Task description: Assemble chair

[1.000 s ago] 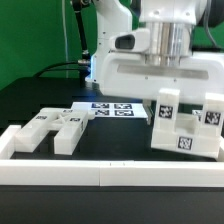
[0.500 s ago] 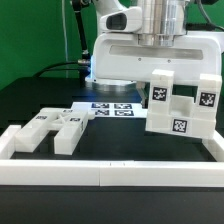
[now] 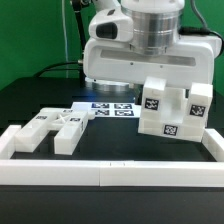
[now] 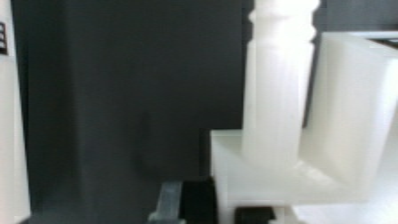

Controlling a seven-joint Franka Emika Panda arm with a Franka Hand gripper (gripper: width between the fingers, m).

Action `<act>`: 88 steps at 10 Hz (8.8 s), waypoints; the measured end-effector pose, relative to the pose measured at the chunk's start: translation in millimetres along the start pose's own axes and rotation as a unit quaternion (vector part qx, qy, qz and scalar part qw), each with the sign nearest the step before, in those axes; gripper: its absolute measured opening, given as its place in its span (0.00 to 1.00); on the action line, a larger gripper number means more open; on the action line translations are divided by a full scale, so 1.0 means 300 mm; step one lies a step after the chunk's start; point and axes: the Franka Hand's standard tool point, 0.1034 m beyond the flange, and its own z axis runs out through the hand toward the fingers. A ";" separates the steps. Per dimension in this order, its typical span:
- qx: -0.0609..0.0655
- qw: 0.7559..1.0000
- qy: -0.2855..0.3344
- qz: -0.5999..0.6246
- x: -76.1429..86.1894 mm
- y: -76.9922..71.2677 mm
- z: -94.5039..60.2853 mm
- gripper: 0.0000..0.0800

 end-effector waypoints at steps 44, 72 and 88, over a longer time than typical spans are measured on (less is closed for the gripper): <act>0.020 0.987 0.154 -0.037 0.131 0.297 -0.010 0.81; -0.010 0.981 0.164 -0.107 0.095 0.438 0.245 0.81; -0.012 0.982 0.157 -0.107 0.092 0.445 0.278 0.36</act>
Offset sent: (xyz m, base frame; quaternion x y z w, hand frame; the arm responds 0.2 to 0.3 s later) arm 0.0000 0.0000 0.0000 0.0000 -0.1296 0.0000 0.9916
